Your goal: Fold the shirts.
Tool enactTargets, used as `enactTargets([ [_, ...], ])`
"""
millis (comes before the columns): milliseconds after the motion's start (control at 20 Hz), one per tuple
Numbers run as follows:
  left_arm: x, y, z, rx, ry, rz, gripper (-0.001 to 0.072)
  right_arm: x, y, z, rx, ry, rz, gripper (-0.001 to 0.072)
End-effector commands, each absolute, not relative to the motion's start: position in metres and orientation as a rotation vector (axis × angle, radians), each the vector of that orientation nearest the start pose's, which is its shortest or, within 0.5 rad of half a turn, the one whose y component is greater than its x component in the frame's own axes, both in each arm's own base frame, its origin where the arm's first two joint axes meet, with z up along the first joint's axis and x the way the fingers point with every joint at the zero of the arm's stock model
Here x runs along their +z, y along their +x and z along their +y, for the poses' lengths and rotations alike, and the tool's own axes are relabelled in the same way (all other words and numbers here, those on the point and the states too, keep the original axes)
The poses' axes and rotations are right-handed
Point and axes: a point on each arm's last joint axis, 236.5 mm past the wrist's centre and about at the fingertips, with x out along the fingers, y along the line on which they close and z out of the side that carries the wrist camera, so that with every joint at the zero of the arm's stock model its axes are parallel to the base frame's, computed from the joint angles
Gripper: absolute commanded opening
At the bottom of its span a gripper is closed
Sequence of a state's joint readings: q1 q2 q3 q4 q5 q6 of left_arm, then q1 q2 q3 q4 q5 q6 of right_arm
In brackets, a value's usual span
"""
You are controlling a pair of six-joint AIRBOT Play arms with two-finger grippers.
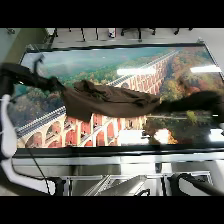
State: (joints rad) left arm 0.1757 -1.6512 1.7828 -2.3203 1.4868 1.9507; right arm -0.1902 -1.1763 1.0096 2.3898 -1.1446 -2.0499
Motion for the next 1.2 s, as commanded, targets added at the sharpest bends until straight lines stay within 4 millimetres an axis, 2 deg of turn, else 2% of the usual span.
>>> enactTargets([
  [0,0.301,0.425,-0.096,-0.620,-0.161,0.593,0.0016,0.284,0.363,0.091,0.523,0.247,0.480,0.0018],
  [50,0.366,0.394,-0.095,-0.575,-0.113,0.403,0.0017,0.352,0.339,0.091,0.504,0.168,0.303,0.0018],
  [100,0.422,0.357,-0.093,-0.532,-0.080,0.231,0.0017,0.413,0.308,0.091,0.480,0.099,0.135,0.0018],
  [150,0.475,0.310,-0.093,-0.491,-0.045,0.054,0.0017,0.460,0.278,0.090,0.450,0.042,-0.002,0.0018],
  [200,0.519,0.261,-0.092,-0.449,-0.015,-0.109,0.0017,0.497,0.248,0.087,0.406,-0.010,-0.121,0.0018],
  [250,0.550,0.217,-0.091,-0.406,0.012,-0.241,0.0017,0.527,0.220,0.084,0.363,-0.052,-0.227,0.0018],
  [300,0.573,0.175,-0.088,-0.341,0.051,-0.357,0.0017,0.546,0.199,0.082,0.337,-0.076,-0.298,0.0018],
  [400,0.591,0.124,-0.080,-0.214,0.134,-0.470,0.0017,0.560,0.175,0.084,0.326,-0.094,-0.357,0.0018],
  [450,0.591,0.114,-0.078,-0.167,0.160,-0.478,0.0017,0.559,0.174,0.085,0.328,-0.097,-0.354,0.0018],
  [500,0.587,0.116,-0.074,-0.139,0.167,-0.459,0.0017,0.554,0.178,0.086,0.334,-0.097,-0.333,0.0018],
  [550,0.580,0.127,-0.071,-0.131,0.161,-0.418,0.0017,0.547,0.187,0.086,0.343,-0.093,-0.297,0.0018],
  [650,0.550,0.172,-0.060,-0.145,0.124,-0.257,0.0017,0.520,0.221,0.086,0.372,-0.071,-0.172,0.0018],
  [750,0.494,0.233,-0.051,-0.221,0.052,-0.005,0.0017,0.476,0.264,0.085,0.410,-0.013,-0.002,0.0018],
  [800,0.465,0.263,-0.052,-0.287,-0.008,0.103,0.0017,0.446,0.291,0.083,0.425,0.023,0.093,0.0018],
  [900,0.397,0.323,-0.058,-0.404,-0.129,0.310,0.0017,0.376,0.341,0.077,0.435,0.111,0.274,0.0018],
  [1050,0.261,0.406,-0.079,-0.477,-0.200,0.623,0.0017,0.247,0.401,0.058,0.379,0.254,0.526,0.0018],
  [1150,0.170,0.446,-0.091,-0.468,-0.216,0.791,0.0017,0.153,0.428,0.043,0.302,0.347,0.670,0.0018],
])
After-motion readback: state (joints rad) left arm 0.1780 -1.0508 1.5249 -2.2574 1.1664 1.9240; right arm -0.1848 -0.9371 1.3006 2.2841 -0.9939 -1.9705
